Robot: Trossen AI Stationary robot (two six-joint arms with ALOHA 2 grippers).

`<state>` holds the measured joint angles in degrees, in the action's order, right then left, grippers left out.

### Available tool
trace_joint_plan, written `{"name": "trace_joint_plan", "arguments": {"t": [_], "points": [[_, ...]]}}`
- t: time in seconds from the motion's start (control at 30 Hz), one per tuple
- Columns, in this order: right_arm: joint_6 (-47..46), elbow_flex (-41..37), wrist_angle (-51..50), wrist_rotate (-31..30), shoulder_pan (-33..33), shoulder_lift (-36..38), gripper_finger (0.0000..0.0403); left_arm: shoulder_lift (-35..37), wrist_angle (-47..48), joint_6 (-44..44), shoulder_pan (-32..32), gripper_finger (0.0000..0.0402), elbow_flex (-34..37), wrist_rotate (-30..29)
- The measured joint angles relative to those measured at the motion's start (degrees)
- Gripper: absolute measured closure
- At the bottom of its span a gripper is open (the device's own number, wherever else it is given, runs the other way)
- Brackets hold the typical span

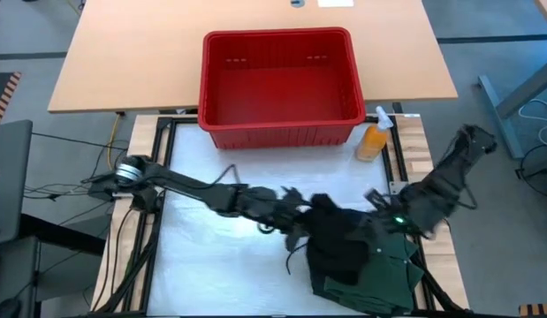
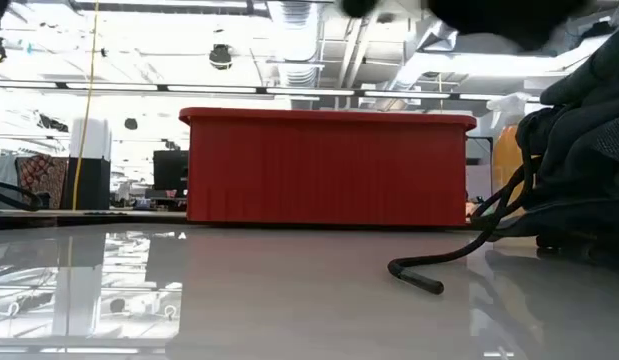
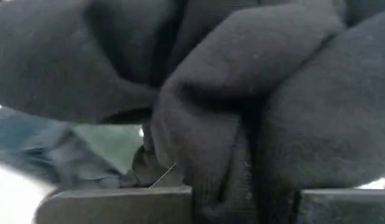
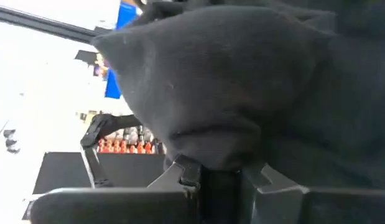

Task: Fold laundry
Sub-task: Stack the folded black shirt on top of the folded green shirt

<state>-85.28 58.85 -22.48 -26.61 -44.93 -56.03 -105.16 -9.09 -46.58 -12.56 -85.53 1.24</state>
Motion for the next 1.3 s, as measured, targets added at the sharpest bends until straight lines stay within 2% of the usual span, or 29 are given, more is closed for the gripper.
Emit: {"name": "trace_joint_plan", "arguments": {"t": [0.13, 0.27, 0.43, 0.6, 0.83, 0.93, 1.03, 1.1, 1.3], "points": [[-11.9, -0.1, -7.2, -11.5, -12.6, 0.6, 0.0340, -10.2, 4.4, -0.2, 0.8, 0.0389, -13.5, 9.3], [-21.0, -0.1, -6.5, -22.2, -22.8, -2.3, 0.0340, -19.2, 8.3, -1.1, 0.9, 0.0390, -26.6, 18.3], [-29.7, -0.1, -3.2, -30.7, -29.6, -8.1, 0.0340, -26.2, 16.6, -1.9, 0.9, 0.0390, -40.2, 21.2], [-30.6, -0.1, 1.3, -36.7, -32.8, -11.5, 0.0340, -28.4, 18.4, -4.4, 1.2, 0.0390, -47.8, 22.0], [-34.4, -0.1, -6.7, -36.2, -35.7, -12.2, 0.0337, -28.2, 24.1, -9.6, 0.9, 0.0390, -48.4, 19.9], [-40.9, -0.1, -14.6, -35.1, -37.3, -11.8, 0.0336, -28.1, 24.5, -11.3, 0.9, 0.0390, -46.7, 18.5], [-47.0, -0.1, -25.3, -32.0, -39.0, -10.9, 0.0335, -28.2, 25.3, -11.7, 1.2, 0.0390, -45.9, 17.4], [-47.7, -0.1, -31.3, -29.2, -39.7, -10.1, 0.0335, -28.0, 25.0, -12.2, 1.3, 0.0390, -44.4, 16.2], [-47.3, -0.1, -40.1, -22.3, -39.3, -8.8, 0.0334, -28.1, 26.9, -12.2, 1.5, 0.0368, -42.6, 15.0]]}}
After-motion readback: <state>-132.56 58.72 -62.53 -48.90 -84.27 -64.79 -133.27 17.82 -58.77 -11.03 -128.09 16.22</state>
